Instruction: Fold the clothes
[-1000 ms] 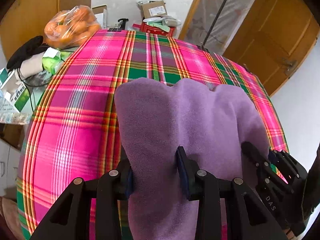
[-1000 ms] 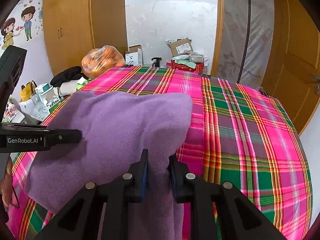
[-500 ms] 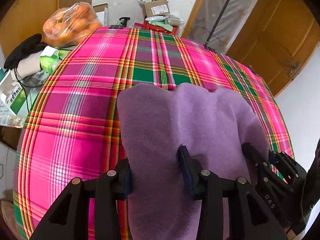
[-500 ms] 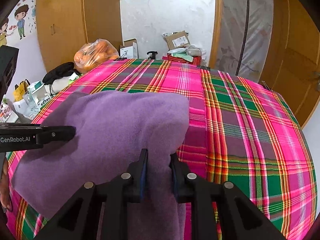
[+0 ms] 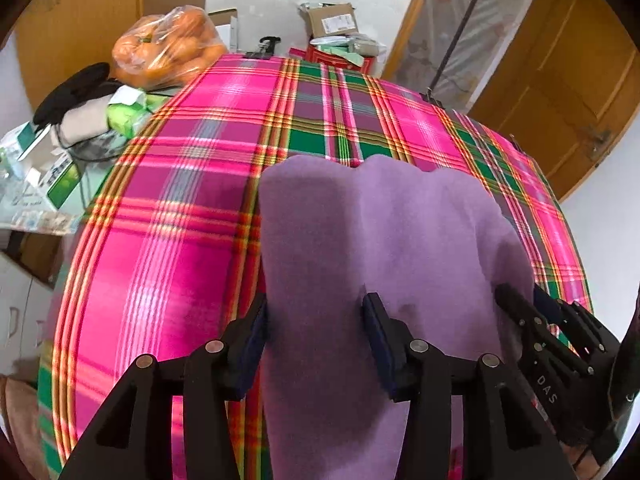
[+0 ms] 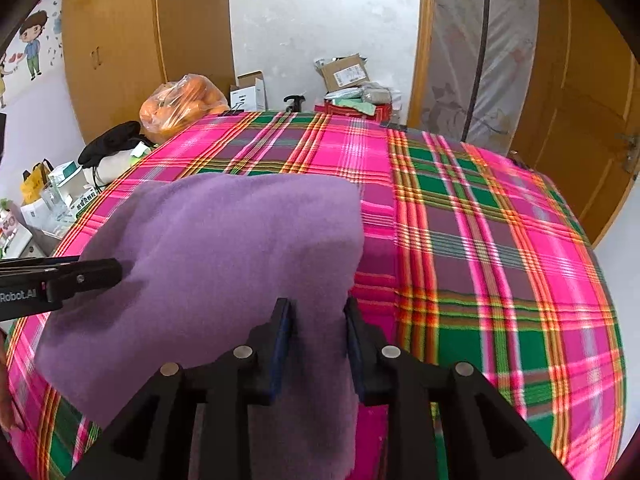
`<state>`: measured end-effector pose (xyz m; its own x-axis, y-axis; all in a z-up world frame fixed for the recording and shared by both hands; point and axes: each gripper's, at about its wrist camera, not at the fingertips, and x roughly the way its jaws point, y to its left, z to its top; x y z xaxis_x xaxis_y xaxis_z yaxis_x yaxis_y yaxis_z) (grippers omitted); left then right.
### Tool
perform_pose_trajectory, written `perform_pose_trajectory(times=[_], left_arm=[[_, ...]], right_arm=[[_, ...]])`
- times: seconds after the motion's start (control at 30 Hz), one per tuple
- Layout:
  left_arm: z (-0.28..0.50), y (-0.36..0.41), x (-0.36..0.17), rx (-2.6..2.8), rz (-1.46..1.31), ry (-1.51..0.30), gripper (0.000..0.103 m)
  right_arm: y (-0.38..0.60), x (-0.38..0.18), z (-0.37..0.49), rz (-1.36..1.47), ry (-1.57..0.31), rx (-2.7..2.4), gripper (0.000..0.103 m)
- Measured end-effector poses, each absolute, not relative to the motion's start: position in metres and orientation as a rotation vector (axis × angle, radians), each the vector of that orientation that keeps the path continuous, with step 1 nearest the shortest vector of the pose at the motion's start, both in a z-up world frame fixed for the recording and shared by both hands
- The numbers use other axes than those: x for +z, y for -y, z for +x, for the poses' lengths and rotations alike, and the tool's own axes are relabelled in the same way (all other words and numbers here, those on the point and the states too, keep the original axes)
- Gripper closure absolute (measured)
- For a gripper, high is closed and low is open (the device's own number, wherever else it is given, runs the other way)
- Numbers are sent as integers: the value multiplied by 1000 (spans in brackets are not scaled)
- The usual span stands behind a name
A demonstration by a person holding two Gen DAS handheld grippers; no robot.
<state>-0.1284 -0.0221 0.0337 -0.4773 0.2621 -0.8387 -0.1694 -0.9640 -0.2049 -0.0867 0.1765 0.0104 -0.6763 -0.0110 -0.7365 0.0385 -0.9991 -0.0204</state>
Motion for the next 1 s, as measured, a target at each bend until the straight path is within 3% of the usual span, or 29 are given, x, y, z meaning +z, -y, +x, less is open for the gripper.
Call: perform_pose_trajectory(times=[0.33, 0.5, 0.63, 1.0], left_arm=[[-78, 21, 59, 2538, -1305, 173, 54], [-82, 7, 43, 2535, -1361, 74, 54], [-85, 15, 32, 2555, -1377, 89, 54], [-82, 20, 23, 2572, -1314, 104, 51]], right_arm=[[-168, 35, -40, 1062, 7, -2863, 76], [-158, 21, -43, 1138, -2, -2792, 76], [-159, 2, -49, 1235, 7, -2747, 77], [-159, -3, -41, 1180, -51, -2746, 77]])
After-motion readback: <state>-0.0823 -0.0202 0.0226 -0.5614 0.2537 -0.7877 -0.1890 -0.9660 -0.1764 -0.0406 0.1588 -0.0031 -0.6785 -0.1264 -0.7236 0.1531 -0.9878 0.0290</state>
